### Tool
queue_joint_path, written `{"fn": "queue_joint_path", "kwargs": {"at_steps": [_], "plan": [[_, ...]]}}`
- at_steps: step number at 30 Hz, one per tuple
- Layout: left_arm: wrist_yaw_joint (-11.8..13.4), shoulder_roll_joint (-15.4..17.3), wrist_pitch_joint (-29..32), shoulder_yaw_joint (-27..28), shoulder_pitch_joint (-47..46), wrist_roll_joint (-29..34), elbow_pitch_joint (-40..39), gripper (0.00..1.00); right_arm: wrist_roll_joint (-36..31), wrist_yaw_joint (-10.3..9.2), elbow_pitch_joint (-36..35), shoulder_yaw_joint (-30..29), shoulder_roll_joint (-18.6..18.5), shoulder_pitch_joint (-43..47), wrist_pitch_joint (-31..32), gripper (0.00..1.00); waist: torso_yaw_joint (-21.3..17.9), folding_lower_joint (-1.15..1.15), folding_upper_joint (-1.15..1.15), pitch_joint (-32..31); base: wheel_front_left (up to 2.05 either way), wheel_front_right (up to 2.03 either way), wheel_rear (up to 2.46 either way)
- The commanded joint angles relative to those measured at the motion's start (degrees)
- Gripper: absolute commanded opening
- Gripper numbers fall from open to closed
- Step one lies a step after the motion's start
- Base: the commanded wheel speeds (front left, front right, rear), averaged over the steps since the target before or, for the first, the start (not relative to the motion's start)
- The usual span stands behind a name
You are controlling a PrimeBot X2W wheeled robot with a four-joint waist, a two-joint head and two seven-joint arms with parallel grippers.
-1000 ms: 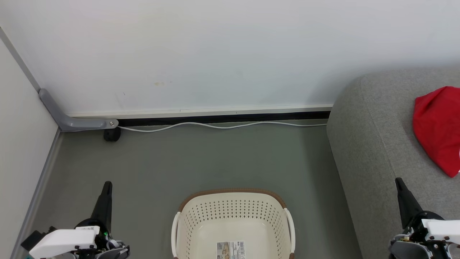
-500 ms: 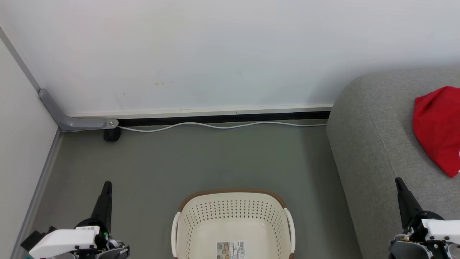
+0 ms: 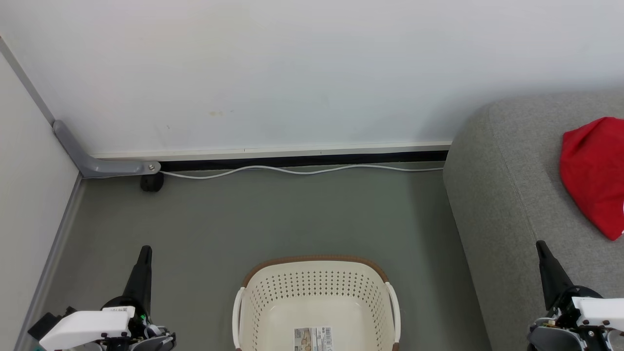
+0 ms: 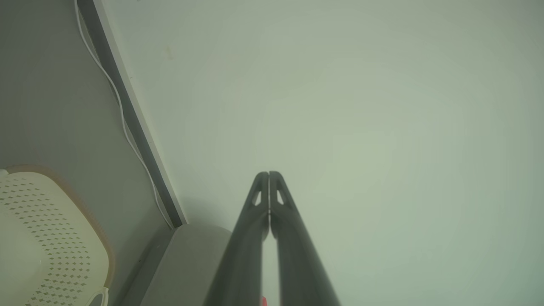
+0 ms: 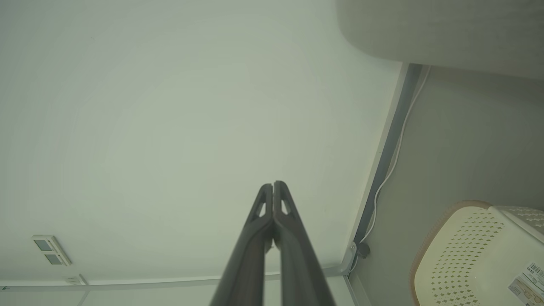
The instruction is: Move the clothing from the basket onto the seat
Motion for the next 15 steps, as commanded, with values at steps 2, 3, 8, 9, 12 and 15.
{"fn": "queue_joint_path", "kwargs": {"at_steps": [2,3,8,9,12,15], "plan": [[-0.4,0.6,0.4,1.9,-3.3,0.1,-1.6,0.0,0.6,0.24,-1.8,1.0,-0.6,-2.0,0.5,0.0,0.0,0.0,0.0,0.0,0.0,0.0,0.0],[-0.4,0.6,0.4,1.9,-3.3,0.1,-1.6,0.0,0.6,0.24,-1.8,1.0,-0.6,-2.0,0.5,0.0,0.0,0.0,0.0,0.0,0.0,0.0,0.0],[-0.4,0.6,0.4,1.9,-3.3,0.1,-1.6,0.0,0.6,0.24,-1.8,1.0,-0.6,-2.0,0.5,0.0,0.0,0.0,0.0,0.0,0.0,0.0,0.0],[-0.4,0.6,0.4,1.9,-3.3,0.1,-1.6,0.0,0.6,0.24,-1.8,1.0,-0.6,-2.0,0.5,0.0,0.0,0.0,0.0,0.0,0.0,0.0,0.0],[-0.4,0.6,0.4,1.9,-3.3,0.1,-1.6,0.0,0.6,0.24,-1.8,1.0,-0.6,-2.0,0.5,0.0,0.0,0.0,0.0,0.0,0.0,0.0,0.0],[-0.4,0.6,0.4,1.9,-3.3,0.1,-1.6,0.0,0.6,0.24,-1.8,1.0,-0.6,-2.0,0.5,0.0,0.0,0.0,0.0,0.0,0.0,0.0,0.0]]}}
